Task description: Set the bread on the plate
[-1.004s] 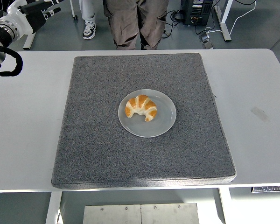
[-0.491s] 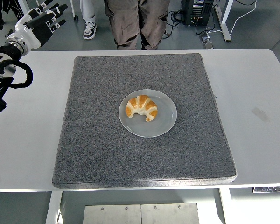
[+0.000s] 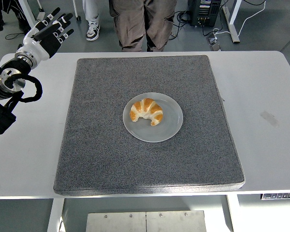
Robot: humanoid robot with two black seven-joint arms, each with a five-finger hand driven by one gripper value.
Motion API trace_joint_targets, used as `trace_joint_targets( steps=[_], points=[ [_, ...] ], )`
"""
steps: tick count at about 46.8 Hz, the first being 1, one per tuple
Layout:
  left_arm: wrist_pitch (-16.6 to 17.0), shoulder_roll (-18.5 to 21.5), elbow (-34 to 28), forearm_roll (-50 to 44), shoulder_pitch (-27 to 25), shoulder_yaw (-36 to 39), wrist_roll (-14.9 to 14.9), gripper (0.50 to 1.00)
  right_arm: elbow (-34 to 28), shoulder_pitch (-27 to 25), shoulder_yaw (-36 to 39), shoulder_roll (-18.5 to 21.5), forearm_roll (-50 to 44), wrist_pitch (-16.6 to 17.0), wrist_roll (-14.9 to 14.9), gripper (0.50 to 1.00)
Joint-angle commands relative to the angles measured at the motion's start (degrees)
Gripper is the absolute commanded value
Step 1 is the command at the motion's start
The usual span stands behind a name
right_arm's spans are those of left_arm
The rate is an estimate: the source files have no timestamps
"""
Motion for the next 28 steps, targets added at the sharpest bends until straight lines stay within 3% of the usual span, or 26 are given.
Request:
trace_joint_targets(
  steps=[1, 28],
  points=[
    [0.1, -0.1, 0.2, 0.0, 0.5, 0.1, 0.0, 0.981, 0.0, 0.0, 0.1, 0.0, 0.0, 0.0, 0.0, 1.0],
    [0.2, -2.7, 2.1, 0.7, 0.6, 1.9, -0.3, 0.981, 0.0, 0.0, 0.1, 0.0, 0.0, 0.0, 0.0, 1.0]
  ],
)
